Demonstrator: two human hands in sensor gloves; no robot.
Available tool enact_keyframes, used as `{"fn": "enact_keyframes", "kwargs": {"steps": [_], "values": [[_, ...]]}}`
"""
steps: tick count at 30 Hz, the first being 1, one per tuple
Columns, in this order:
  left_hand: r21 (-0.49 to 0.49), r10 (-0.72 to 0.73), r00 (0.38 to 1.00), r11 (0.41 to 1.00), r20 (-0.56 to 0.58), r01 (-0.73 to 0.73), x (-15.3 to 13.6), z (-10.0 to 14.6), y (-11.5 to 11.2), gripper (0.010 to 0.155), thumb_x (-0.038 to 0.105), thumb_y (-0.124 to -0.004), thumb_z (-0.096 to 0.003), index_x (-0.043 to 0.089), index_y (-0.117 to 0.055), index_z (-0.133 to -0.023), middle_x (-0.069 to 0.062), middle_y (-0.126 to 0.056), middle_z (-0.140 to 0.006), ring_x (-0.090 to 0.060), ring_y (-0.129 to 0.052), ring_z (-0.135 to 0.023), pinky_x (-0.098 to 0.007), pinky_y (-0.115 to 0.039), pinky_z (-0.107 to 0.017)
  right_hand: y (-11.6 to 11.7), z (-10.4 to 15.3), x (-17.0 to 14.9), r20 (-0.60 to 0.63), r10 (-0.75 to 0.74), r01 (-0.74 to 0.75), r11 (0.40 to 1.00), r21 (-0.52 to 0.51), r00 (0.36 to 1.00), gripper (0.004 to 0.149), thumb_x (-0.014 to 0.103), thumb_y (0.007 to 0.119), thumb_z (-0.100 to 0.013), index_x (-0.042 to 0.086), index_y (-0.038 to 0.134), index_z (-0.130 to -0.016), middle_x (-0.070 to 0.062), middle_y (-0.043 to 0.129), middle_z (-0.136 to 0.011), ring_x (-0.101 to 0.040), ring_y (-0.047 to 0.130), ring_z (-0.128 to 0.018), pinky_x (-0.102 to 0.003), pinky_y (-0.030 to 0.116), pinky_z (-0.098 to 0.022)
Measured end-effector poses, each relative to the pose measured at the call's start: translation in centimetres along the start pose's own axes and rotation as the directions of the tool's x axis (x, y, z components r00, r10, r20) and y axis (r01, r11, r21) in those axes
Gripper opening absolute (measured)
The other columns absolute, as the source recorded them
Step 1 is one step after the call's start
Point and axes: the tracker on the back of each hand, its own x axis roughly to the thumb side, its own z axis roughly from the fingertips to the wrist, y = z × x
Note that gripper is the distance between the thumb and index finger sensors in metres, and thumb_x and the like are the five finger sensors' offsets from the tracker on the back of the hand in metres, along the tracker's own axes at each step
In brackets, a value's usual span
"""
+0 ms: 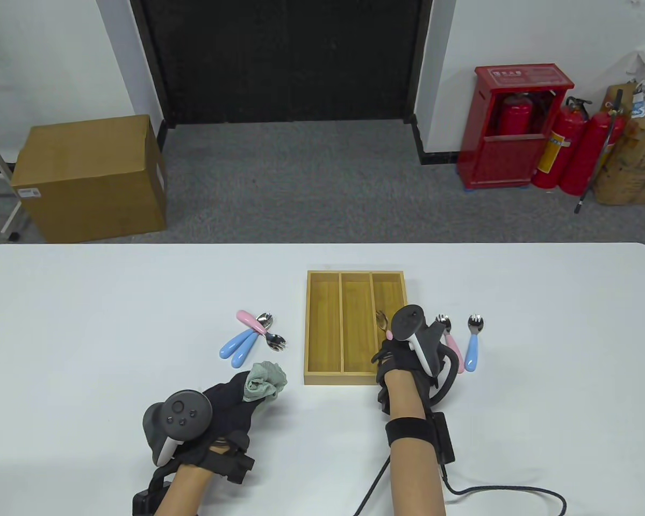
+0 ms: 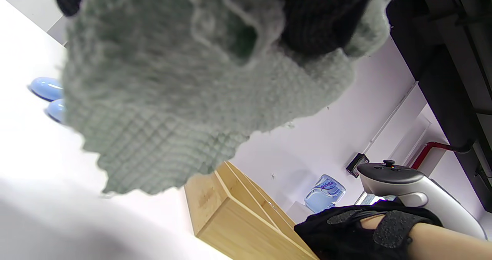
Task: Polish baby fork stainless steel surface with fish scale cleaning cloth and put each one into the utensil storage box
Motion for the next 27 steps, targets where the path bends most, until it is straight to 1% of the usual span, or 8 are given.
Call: {"fn": "enact_keyframes", "kwargs": {"steps": [3,6,8,11,15,19,25,27], "values": [[-0.007,0.001,1.000,1.000,0.001,-0.001,0.0,0.0,0.0,0.049,0.043,-0.084,-0.0463,0.017,-0.083,-0.088,-0.004,-0.105,-0.064,-0.028,-0.106,-0.054,-0.056,-0.076,-0.056,-0.8,-0.3,-0.1,0.017,-0.050,0.050,0.999,-0.005,0.999,0.044,0.035,0.087,-0.039,0.012,0.088,-0.077,-0.023,0.056,-0.103,-0.052,0.058,-0.087,-0.069,0.045,-0.063],[-0.010,0.002,1.000,1.000,0.002,-0.001,0.0,0.0,-0.1,0.049,0.043,-0.084,-0.0465,0.017,-0.083,-0.088,-0.005,-0.104,-0.064,-0.028,-0.105,-0.054,-0.057,-0.076,-0.056,-2.8,-0.8,-0.9,0.015,-0.158,0.158,0.987,-0.027,0.987,0.043,0.036,0.087,-0.040,0.013,0.089,-0.077,-0.024,0.060,-0.102,-0.052,0.061,-0.086,-0.069,0.046,-0.063],[-0.014,-0.002,1.000,1.000,0.004,0.002,0.0,0.0,-0.1,0.049,0.043,-0.084,-0.0464,0.017,-0.083,-0.088,-0.005,-0.104,-0.064,-0.028,-0.105,-0.054,-0.057,-0.075,-0.056,-4.3,-1.3,-2.1,-0.019,-0.182,0.181,0.982,-0.055,0.983,0.044,0.036,0.088,-0.040,0.013,0.088,-0.078,-0.024,0.060,-0.102,-0.052,0.061,-0.086,-0.069,0.046,-0.063],[-0.023,-0.010,1.000,1.000,0.008,0.010,0.2,0.0,-0.4,0.049,0.043,-0.084,-0.0465,0.016,-0.083,-0.088,-0.005,-0.104,-0.064,-0.028,-0.105,-0.054,-0.057,-0.076,-0.056,-6.1,-2.1,-4.5,-0.098,-0.125,0.114,0.988,-0.108,0.987,0.046,0.036,0.088,-0.040,0.013,0.087,-0.080,-0.024,0.059,-0.102,-0.051,0.060,-0.087,-0.069,0.045,-0.063],[-0.033,-0.009,1.000,0.999,0.012,0.009,0.3,0.0,-0.6,0.050,0.043,-0.084,-0.0466,0.016,-0.082,-0.088,-0.005,-0.104,-0.064,-0.028,-0.105,-0.054,-0.057,-0.075,-0.056,-7.5,-3.2,-7.7,-0.198,-0.069,0.038,0.988,-0.153,0.978,0.051,0.036,0.087,-0.040,0.014,0.081,-0.085,-0.023,0.056,-0.104,-0.051,0.057,-0.089,-0.068,0.044,-0.064],[-0.042,-0.009,1.000,0.999,0.013,0.010,0.3,0.0,-0.7,0.050,0.043,-0.084,-0.0467,0.016,-0.082,-0.088,-0.005,-0.104,-0.065,-0.029,-0.105,-0.054,-0.057,-0.075,-0.056,-7.0,-4.3,-10.6,-0.315,-0.087,0.054,0.992,-0.112,0.945,0.056,0.036,0.087,-0.041,0.011,0.073,-0.090,-0.022,0.050,-0.106,-0.050,0.051,-0.092,-0.069,0.038,-0.066],[-0.050,-0.020,1.000,0.999,-0.009,0.019,-0.2,0.0,-0.8,0.050,0.043,-0.084,-0.0467,0.016,-0.082,-0.088,-0.006,-0.104,-0.065,-0.029,-0.105,-0.054,-0.057,-0.075,-0.056,-4.9,-5.7,-12.4,-0.385,-0.101,0.108,0.994,-0.003,0.917,0.054,0.035,0.088,-0.040,0.007,0.078,-0.085,-0.023,0.045,-0.106,-0.051,0.045,-0.093,-0.069,0.033,-0.067],[-0.048,-0.025,1.000,0.999,-0.019,0.024,-0.4,0.1,-0.8,0.050,0.043,-0.084,-0.0466,0.016,-0.082,-0.088,-0.005,-0.104,-0.065,-0.029,-0.105,-0.054,-0.057,-0.075,-0.056,-4.6,-6.0,-12.5,-0.382,-0.110,0.116,0.993,-0.009,0.918,0.055,0.034,0.089,-0.040,0.004,0.076,-0.084,-0.023,0.044,-0.106,-0.051,0.045,-0.093,-0.069,0.033,-0.067]]}}
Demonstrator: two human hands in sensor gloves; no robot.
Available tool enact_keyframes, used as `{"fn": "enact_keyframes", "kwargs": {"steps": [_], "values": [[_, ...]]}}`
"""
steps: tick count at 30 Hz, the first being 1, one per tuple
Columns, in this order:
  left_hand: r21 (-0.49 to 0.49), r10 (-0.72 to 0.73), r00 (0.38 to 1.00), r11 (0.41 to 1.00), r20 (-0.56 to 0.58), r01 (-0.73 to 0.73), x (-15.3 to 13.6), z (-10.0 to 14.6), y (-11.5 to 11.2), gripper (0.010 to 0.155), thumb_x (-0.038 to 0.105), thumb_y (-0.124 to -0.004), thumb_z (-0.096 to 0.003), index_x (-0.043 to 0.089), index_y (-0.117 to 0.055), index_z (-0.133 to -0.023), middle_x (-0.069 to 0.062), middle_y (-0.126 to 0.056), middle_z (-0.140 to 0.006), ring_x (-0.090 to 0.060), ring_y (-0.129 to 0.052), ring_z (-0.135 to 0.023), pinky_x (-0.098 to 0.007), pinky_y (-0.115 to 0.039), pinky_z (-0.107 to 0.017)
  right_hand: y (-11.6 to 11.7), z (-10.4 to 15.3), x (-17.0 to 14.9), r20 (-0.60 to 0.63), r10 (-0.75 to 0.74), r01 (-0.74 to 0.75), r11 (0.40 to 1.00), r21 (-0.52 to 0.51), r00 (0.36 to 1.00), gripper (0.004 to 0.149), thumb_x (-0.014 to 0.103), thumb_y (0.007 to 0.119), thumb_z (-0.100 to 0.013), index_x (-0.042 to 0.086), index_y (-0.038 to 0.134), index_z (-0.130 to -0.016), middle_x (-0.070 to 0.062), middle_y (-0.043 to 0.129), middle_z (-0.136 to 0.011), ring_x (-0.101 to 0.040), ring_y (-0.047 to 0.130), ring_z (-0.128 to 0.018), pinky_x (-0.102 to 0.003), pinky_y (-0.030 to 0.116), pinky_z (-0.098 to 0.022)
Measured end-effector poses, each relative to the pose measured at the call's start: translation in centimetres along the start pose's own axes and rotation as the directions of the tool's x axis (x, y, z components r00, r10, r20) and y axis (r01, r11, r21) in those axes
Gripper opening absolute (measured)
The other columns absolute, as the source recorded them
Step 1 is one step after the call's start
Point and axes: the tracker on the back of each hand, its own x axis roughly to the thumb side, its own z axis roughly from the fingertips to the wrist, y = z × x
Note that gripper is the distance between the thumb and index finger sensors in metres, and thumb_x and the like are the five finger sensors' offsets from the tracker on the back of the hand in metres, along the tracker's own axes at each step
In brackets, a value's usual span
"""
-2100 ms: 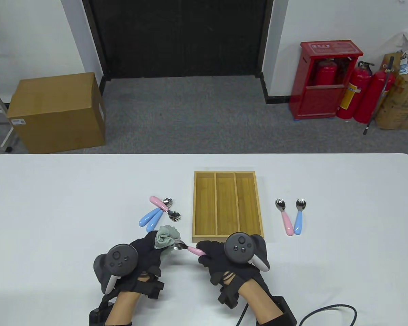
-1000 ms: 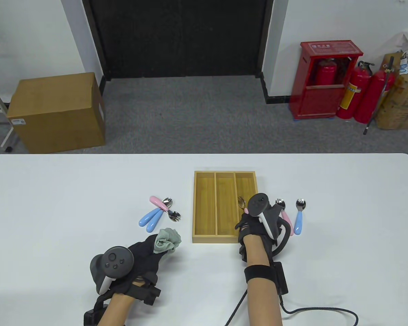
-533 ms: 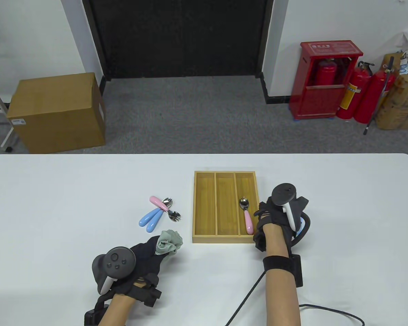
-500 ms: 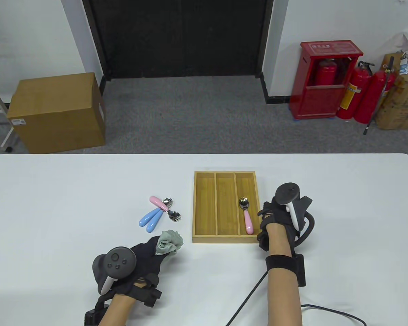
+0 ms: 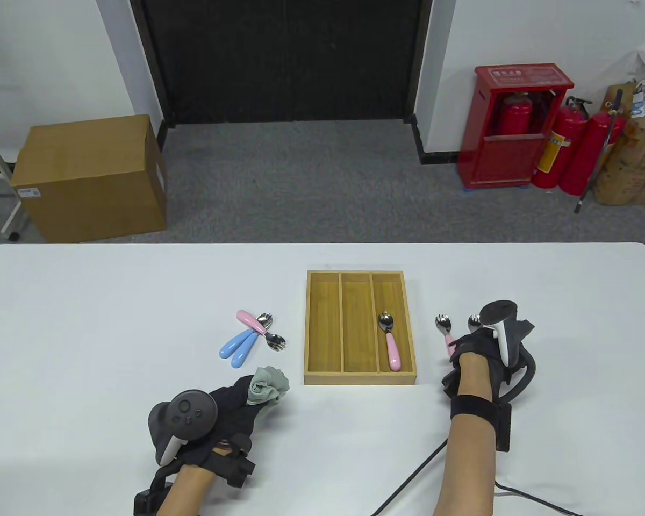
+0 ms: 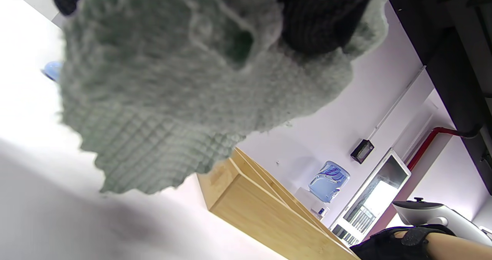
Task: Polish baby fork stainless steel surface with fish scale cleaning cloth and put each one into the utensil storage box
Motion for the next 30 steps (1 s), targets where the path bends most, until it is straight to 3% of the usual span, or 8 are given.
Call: {"fn": "enact_keyframes", "kwargs": {"steps": [4,8,14,17,20,25,28,30], "values": [[0.003,0.007,1.000,1.000,-0.020,-0.007,-0.4,0.1,0.1,0.050,0.043,-0.084,-0.0467,0.016,-0.082,-0.088,-0.006,-0.104,-0.065,-0.029,-0.105,-0.054,-0.057,-0.075,-0.056,-0.1,-0.3,-0.3,-0.010,-0.023,0.023,1.000,0.004,1.000,0.052,0.031,0.090,-0.039,-0.003,0.079,-0.077,-0.022,0.044,-0.105,-0.050,0.043,-0.094,-0.069,0.032,-0.068],[0.005,0.019,0.999,1.000,-0.035,-0.019,-0.8,0.0,0.2,0.050,0.043,-0.084,-0.0468,0.016,-0.082,-0.089,-0.005,-0.104,-0.065,-0.029,-0.105,-0.055,-0.057,-0.075,-0.056,-1.1,0.2,-0.7,0.026,-0.137,0.138,0.990,-0.017,0.990,0.047,0.031,0.087,-0.040,-0.003,0.082,-0.073,-0.022,0.047,-0.104,-0.051,0.046,-0.093,-0.069,0.034,-0.067],[0.006,0.127,0.990,0.992,-0.068,-0.127,-1.7,0.1,0.3,0.050,0.043,-0.084,-0.0468,0.016,-0.082,-0.089,-0.005,-0.104,-0.065,-0.029,-0.105,-0.055,-0.057,-0.075,-0.057,-3.7,4.0,1.1,0.264,-0.251,0.274,0.960,-0.052,0.931,0.046,0.035,0.084,-0.041,0.001,0.084,-0.072,-0.023,0.056,-0.101,-0.051,0.056,-0.088,-0.070,0.041,-0.064],[-0.002,0.250,0.965,0.968,-0.075,-0.251,-2.2,0.1,0.3,0.051,0.043,-0.084,-0.0469,0.016,-0.082,-0.089,-0.006,-0.104,-0.066,-0.029,-0.105,-0.055,-0.057,-0.075,-0.057,-4.4,7.6,2.6,0.419,-0.330,0.367,0.930,-0.007,0.845,0.045,0.039,0.084,-0.041,0.005,0.085,-0.071,-0.024,0.067,-0.095,-0.050,0.068,-0.081,-0.070,0.045,-0.062],[-0.003,0.355,0.930,0.934,-0.094,-0.356,-2.6,0.2,0.3,0.051,0.044,-0.083,-0.0477,0.016,-0.080,-0.090,-0.006,-0.103,-0.068,-0.030,-0.104,-0.057,-0.058,-0.074,-0.057,-4.1,10.9,3.9,0.504,-0.438,0.445,0.888,0.115,0.744,0.044,0.042,0.082,-0.042,0.009,0.086,-0.071,-0.025,0.076,-0.088,-0.049,0.077,-0.073,-0.070,0.049,-0.060],[0.016,0.553,0.825,0.832,-0.117,-0.555,-3.0,0.2,0.0,0.053,0.045,-0.081,-0.0487,0.016,-0.078,-0.092,-0.006,-0.102,-0.071,-0.030,-0.103,-0.060,-0.058,-0.073,-0.058,-1.2,17.7,6.9,0.597,-0.601,0.464,0.796,0.388,0.532,0.043,0.043,0.081,-0.043,0.013,0.086,-0.074,-0.024,0.090,-0.076,-0.046,0.090,-0.059,-0.068,0.061,-0.054],[0.009,0.653,0.743,0.752,-0.149,-0.659,-3.5,0.1,-0.5,0.055,0.047,-0.079,-0.0499,0.015,-0.076,-0.094,-0.008,-0.100,-0.076,-0.032,-0.102,-0.066,-0.058,-0.071,-0.060,1.2,21.4,8.1,0.617,-0.640,0.411,0.768,0.492,0.458,0.043,0.043,0.081,-0.042,0.015,0.087,-0.074,-0.022,0.098,-0.067,-0.042,0.098,-0.049,-0.066,0.070,-0.048],[0.020,0.676,0.717,0.730,-0.171,-0.683,-3.9,0.1,-0.7,0.055,0.047,-0.078,-0.0505,0.015,-0.075,-0.095,-0.008,-0.100,-0.078,-0.033,-0.101,-0.069,-0.058,-0.070,-0.061,3.1,23.7,8.8,0.626,-0.678,0.362,0.735,0.573,0.386,0.043,0.042,0.081,-0.042,0.015,0.087,-0.074,-0.021,0.101,-0.063,-0.040,0.101,-0.044,-0.064,0.073,-0.046]]}}
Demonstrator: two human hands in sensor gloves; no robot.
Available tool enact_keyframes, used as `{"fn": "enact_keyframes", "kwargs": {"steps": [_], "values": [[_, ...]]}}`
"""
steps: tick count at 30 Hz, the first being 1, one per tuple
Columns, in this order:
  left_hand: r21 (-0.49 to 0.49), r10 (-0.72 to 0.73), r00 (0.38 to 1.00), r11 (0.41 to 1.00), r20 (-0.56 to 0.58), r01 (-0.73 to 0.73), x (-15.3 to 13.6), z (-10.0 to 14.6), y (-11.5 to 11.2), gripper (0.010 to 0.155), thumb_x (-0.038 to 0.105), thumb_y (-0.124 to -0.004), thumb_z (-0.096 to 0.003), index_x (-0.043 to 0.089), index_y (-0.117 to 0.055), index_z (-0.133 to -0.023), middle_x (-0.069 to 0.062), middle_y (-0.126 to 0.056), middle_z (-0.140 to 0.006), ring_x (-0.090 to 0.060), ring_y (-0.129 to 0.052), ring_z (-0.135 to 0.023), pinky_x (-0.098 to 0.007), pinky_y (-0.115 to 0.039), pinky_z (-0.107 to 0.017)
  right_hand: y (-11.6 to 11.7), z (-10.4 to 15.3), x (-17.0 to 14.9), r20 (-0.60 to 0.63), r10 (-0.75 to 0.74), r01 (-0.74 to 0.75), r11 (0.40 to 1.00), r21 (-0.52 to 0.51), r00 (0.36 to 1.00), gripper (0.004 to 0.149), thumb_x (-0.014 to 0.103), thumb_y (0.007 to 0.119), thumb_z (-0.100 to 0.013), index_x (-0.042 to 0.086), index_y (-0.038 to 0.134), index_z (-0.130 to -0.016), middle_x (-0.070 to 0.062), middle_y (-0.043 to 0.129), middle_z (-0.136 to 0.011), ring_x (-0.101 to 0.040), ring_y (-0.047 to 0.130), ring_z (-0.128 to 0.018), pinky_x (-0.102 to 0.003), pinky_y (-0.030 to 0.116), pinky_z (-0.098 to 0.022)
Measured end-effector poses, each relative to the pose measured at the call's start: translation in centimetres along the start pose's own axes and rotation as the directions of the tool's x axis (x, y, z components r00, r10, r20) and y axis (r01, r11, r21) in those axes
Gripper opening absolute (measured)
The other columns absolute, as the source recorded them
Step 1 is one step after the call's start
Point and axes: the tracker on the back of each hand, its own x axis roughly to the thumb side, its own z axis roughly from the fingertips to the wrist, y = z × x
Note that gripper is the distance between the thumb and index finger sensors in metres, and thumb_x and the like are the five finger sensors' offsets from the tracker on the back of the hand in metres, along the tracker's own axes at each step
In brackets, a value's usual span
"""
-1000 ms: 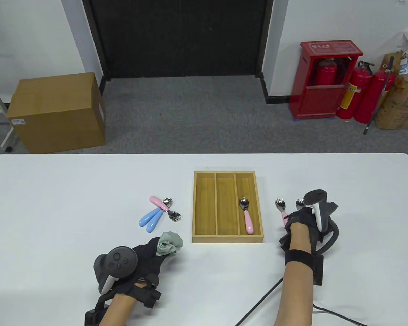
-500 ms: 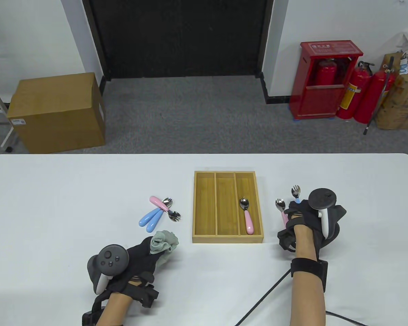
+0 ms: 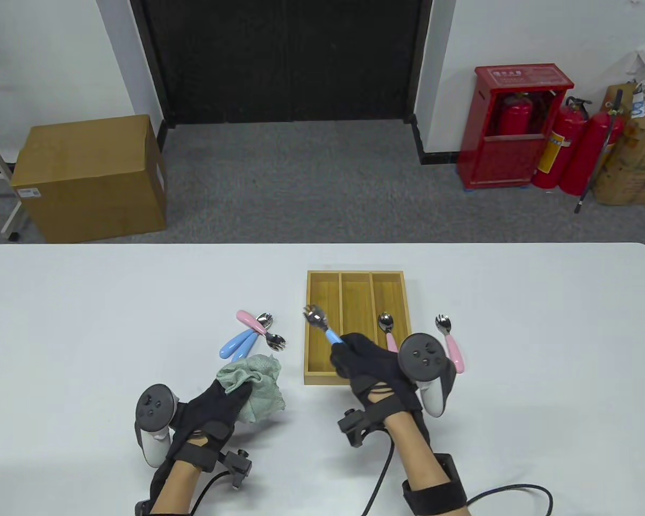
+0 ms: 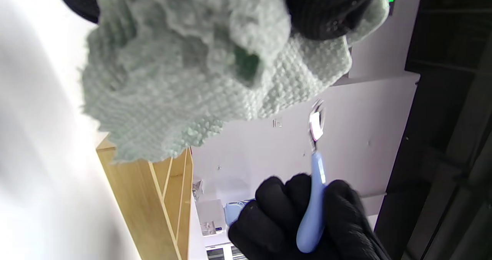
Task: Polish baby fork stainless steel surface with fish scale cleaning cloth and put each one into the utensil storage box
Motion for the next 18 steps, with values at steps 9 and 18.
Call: {"fn": "enact_keyframes", "kwargs": {"steps": [9,18], "values": [[-0.071,0.214,0.977,0.974,-0.018,-0.215,-0.7,-0.4,0.0,0.063,0.054,-0.073,-0.0531,0.015,-0.065,-0.102,-0.007,-0.091,-0.093,-0.032,-0.095,-0.084,-0.057,-0.067,-0.066,7.2,2.0,0.0,0.090,0.146,-0.159,0.974,0.163,0.985,0.043,0.042,0.080,-0.041,0.014,0.088,-0.073,-0.019,0.103,-0.055,-0.036,0.103,-0.036,-0.062,0.076,-0.042],[-0.174,0.372,0.924,0.908,-0.087,-0.382,-0.6,-0.3,-2.8,0.062,0.045,-0.080,-0.0525,0.018,-0.058,-0.103,0.002,-0.089,-0.092,-0.022,-0.095,-0.086,-0.054,-0.069,-0.067,9.5,2.7,-0.5,0.081,-0.004,-0.019,0.959,0.283,0.997,0.045,0.041,0.078,-0.041,0.009,0.086,-0.073,-0.017,0.103,-0.047,-0.034,0.102,-0.029,-0.061,0.078,-0.039]]}}
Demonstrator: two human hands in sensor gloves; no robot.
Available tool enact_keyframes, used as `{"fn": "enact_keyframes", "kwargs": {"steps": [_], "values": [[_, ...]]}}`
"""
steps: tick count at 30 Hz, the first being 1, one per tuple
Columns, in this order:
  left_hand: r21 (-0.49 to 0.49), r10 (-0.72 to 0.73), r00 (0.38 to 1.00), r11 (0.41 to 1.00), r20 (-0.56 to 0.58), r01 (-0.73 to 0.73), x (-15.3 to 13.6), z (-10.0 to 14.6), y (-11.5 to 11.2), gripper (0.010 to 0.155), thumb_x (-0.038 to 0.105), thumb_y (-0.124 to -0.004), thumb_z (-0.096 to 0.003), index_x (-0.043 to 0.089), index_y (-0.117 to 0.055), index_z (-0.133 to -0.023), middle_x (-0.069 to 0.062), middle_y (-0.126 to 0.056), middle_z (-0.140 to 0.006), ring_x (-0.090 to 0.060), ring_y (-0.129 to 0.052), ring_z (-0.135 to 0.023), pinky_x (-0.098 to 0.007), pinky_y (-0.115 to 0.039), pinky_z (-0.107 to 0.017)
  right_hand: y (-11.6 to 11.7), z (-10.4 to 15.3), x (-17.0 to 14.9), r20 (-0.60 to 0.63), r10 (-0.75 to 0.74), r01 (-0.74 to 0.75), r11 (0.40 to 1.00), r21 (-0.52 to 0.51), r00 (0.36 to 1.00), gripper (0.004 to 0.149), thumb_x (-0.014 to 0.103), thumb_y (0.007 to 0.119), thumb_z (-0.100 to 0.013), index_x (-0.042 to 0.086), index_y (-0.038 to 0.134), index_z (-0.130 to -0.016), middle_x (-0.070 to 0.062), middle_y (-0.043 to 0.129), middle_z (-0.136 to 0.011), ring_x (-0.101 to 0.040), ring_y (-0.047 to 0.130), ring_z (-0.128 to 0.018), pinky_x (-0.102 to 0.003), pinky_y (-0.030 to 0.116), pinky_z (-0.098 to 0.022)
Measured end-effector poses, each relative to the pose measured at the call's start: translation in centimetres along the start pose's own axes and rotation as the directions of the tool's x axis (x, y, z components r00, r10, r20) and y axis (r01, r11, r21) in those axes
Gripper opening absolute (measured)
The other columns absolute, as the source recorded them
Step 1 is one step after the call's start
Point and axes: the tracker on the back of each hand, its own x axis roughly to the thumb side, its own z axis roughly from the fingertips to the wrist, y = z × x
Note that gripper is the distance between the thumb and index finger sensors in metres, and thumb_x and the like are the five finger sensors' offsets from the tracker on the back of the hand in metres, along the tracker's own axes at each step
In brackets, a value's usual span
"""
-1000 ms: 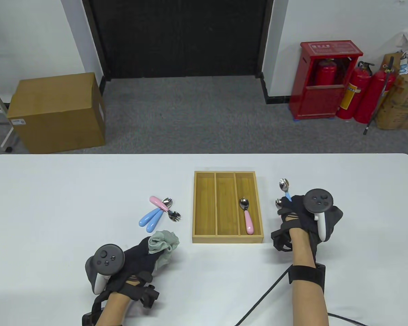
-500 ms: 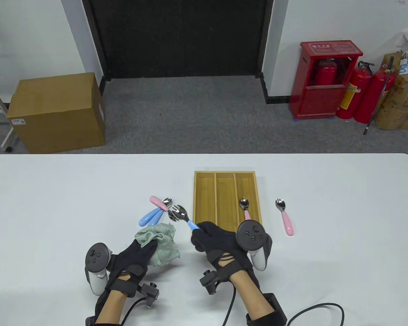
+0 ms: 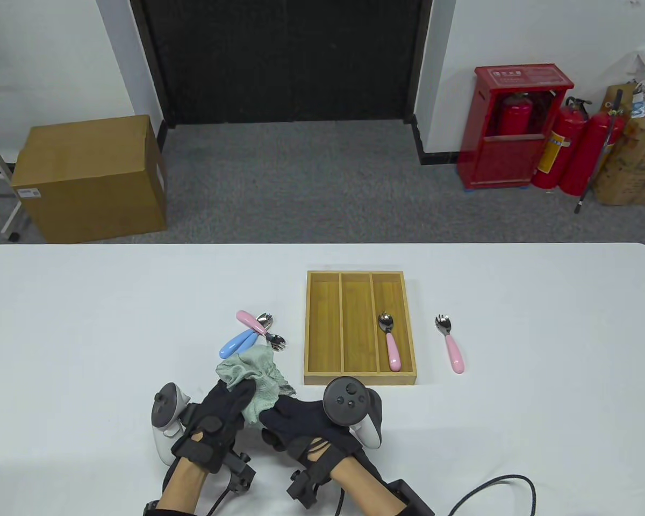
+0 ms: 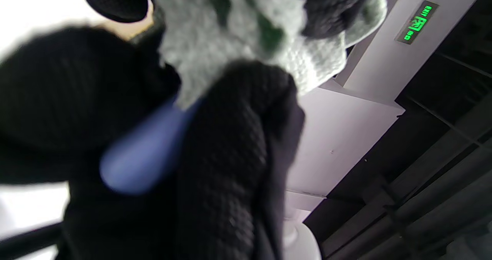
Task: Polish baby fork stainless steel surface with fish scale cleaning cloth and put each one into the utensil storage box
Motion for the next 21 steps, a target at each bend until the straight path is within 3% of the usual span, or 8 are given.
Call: {"fn": "enact_keyframes", "kwargs": {"steps": [4,8,21], "values": [[0.019,-0.034,0.999,0.999,0.019,0.034,0.5,-0.3,0.0,0.053,0.042,-0.083,-0.0498,0.023,-0.070,-0.098,0.006,-0.095,-0.085,-0.020,-0.098,-0.083,-0.054,-0.071,-0.067,-0.8,0.1,-0.1,0.006,0.021,-0.021,0.999,0.030,1.000,0.045,0.041,0.079,-0.041,0.011,0.087,-0.073,-0.018,0.103,-0.048,-0.035,0.101,-0.030,-0.061,0.076,-0.040],[0.125,-0.135,0.991,0.983,0.021,0.131,1.0,-0.4,0.0,0.050,0.043,-0.083,-0.0475,0.025,-0.076,-0.093,0.007,-0.100,-0.078,-0.018,-0.103,-0.076,-0.051,-0.075,-0.065,-1.4,0.1,-0.5,-0.006,0.036,-0.036,0.999,0.019,0.999,0.044,0.041,0.080,-0.041,0.012,0.087,-0.074,-0.018,0.102,-0.050,-0.036,0.100,-0.031,-0.062,0.075,-0.041],[0.311,-0.263,0.965,0.917,0.002,0.249,2.0,-0.1,1.7,0.045,0.043,-0.084,-0.0456,0.028,-0.083,-0.087,0.003,-0.104,-0.073,-0.019,-0.107,-0.068,-0.049,-0.078,-0.062,-1.5,0.0,-0.3,-0.004,0.084,-0.083,0.996,0.044,0.996,0.050,0.033,0.081,-0.039,0.009,0.077,-0.083,-0.021,0.096,-0.059,-0.037,0.096,-0.039,-0.063,0.071,-0.045]]}}
